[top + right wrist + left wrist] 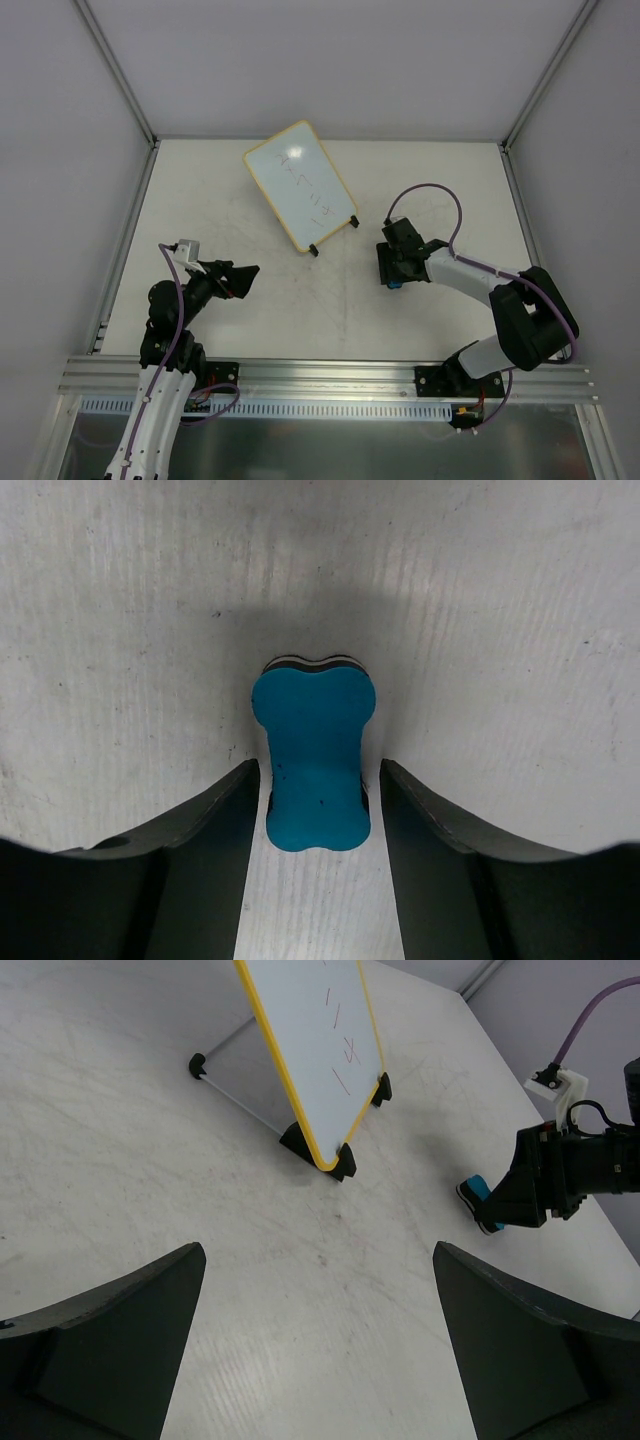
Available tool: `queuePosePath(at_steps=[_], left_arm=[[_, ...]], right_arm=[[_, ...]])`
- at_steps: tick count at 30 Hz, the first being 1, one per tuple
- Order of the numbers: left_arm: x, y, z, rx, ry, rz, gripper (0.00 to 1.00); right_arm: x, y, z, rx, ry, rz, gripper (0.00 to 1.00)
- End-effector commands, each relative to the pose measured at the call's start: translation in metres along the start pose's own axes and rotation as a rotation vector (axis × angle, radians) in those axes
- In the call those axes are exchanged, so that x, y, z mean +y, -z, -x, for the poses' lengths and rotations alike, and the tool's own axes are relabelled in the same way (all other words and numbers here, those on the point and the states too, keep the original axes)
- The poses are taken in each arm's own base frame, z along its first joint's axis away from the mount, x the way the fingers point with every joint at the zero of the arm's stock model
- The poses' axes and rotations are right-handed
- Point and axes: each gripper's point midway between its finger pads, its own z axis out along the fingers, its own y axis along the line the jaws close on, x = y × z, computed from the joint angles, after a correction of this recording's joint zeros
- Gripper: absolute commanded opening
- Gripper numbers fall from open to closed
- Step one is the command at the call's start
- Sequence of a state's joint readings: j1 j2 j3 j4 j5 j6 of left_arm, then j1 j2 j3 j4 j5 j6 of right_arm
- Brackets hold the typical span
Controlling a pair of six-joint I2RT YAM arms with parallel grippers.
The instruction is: Erase the whiteboard
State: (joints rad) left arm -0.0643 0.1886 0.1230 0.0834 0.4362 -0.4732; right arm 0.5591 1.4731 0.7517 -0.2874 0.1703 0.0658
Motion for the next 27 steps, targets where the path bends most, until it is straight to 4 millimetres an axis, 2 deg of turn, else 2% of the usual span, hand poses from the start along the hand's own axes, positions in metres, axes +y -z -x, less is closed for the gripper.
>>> queuePosePath(at_steps=[1,4,13,14,16,18,21,25,26,27], left_arm=[[-0.011,0.001,0.019,-0.047,-0.041,-0.026,0.99],[-0.011,0.001,0.019,-0.043,-0.04,-0.028,0.99],[-0.01,0.001,0.019,-0.042,-0.038,-0.024,0.99],[-0.01,0.001,0.018,-0.04,-0.038,-0.024,0.99],[-0.01,0.001,0.018,-0.038,-0.039,-0.024,0.99],[-0.01,0.001,0.019,-0.04,-0.038,-0.023,0.99],[-0.006,0.0,0.018,-0.04,-0.03,-0.009,0.99],[-0.005,-0.005,0.018,-0.043,-0.002,-0.01,0.99],[-0.003,-0.008,0.013,-0.025,0.013,-0.008,0.99],[-0.006,-0.01,0.019,-0.049,0.014,-0.03,0.99]], right_arm=[[0.0,0.004,0.022,-0.063,-0.007,-0.023,0.54],[-0.002,0.005,0.023,-0.073,-0.01,-0.036,0.54],[0.001,-0.001,0.019,-0.042,-0.006,-0.028,0.41],[0.001,-0.001,0.019,-0.042,-0.006,-0.026,0.38],[0.003,-0.001,0.019,-0.043,-0.006,-0.015,0.27],[0.006,0.001,0.02,-0.041,-0.007,0.002,0.22],[0.009,0.007,0.026,-0.066,-0.003,0.027,0.04],[0.014,0.019,0.036,-0.107,0.0,0.059,0.03],[0.015,0.022,0.039,-0.117,0.002,0.065,0.03],[0.016,0.026,0.043,-0.133,0.001,0.073,0.02]])
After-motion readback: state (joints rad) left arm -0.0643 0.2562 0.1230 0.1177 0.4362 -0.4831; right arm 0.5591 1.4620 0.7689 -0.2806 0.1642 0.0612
